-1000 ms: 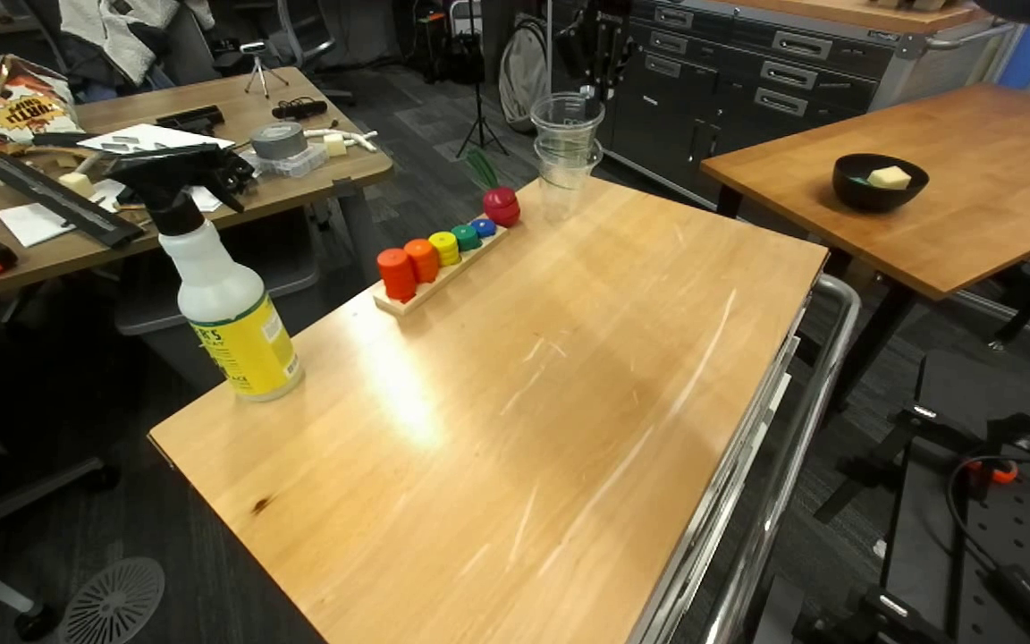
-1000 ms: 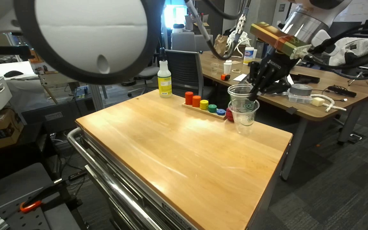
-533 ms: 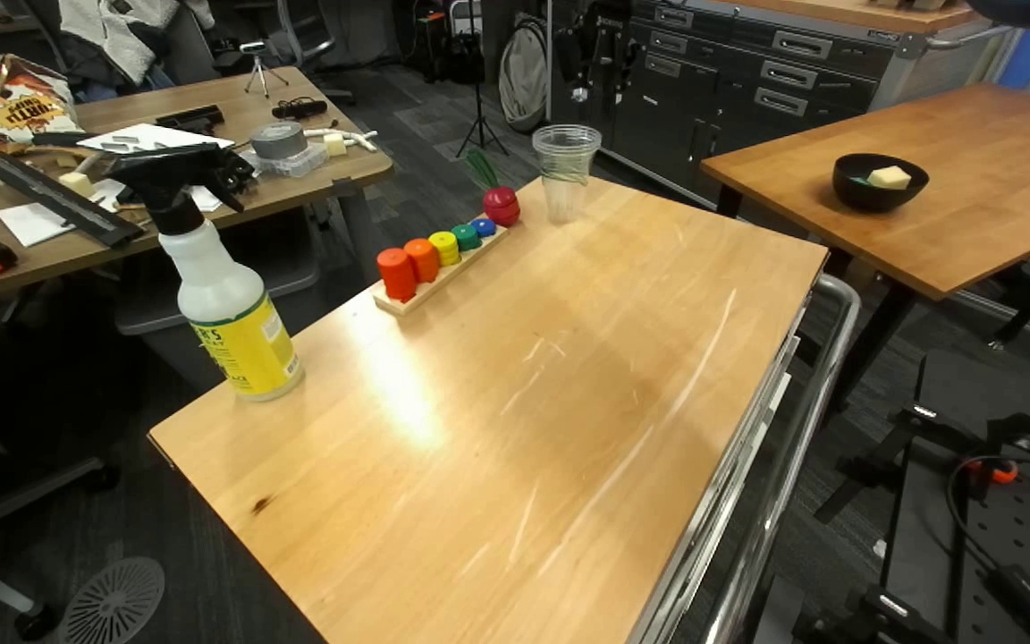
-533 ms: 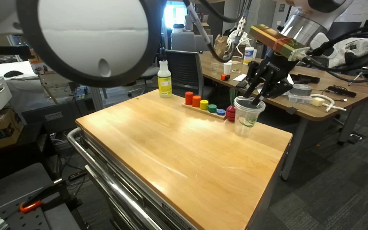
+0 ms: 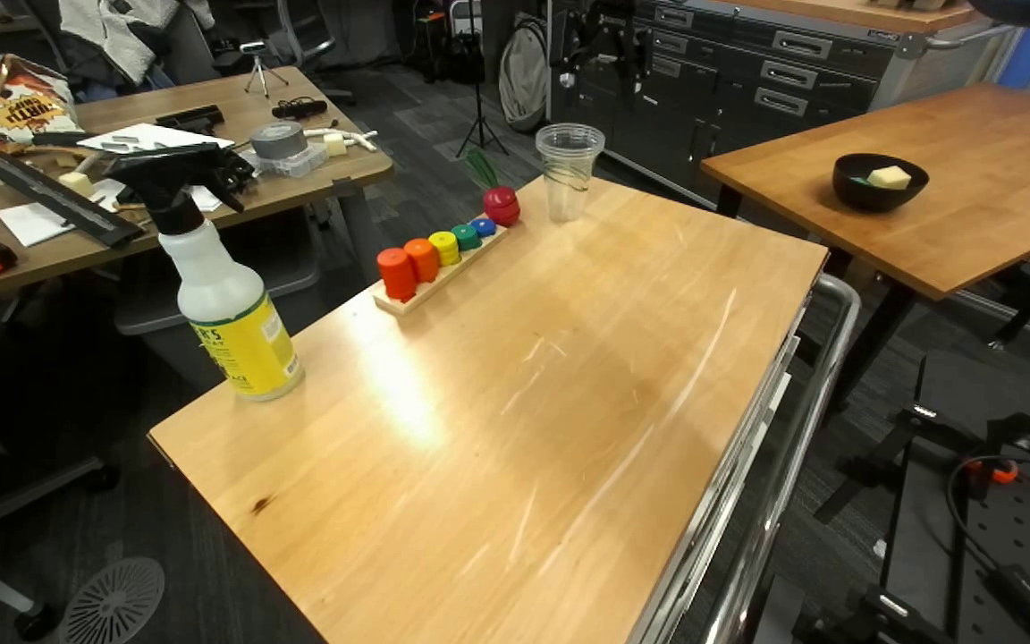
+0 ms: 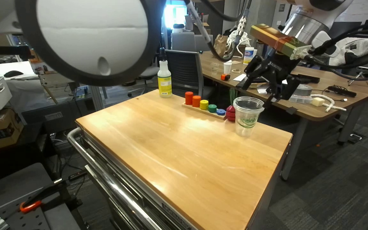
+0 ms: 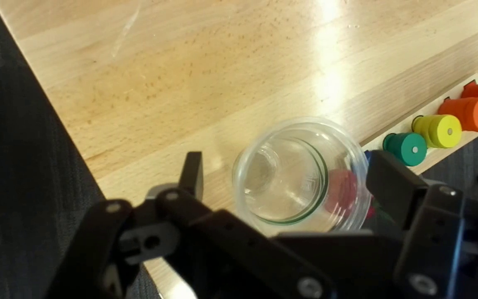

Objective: Pick up the two cups and put them inside the third cup

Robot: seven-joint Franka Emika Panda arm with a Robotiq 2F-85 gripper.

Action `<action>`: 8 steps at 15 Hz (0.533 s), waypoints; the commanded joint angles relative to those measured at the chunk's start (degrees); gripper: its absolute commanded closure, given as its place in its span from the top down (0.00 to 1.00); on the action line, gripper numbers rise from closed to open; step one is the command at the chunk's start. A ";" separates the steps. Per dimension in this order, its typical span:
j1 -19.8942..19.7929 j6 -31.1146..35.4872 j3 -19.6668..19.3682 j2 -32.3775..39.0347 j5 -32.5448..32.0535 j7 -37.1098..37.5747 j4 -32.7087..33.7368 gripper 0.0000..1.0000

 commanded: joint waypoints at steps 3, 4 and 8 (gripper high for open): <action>1.37 -4.18 -2.30 -6.42 -4.99 -2.53 0.22 1.00; 2.15 -3.19 -3.34 -8.14 -6.97 -3.25 0.35 1.00; 4.30 -0.68 -5.19 -13.20 -10.99 -2.88 1.44 1.00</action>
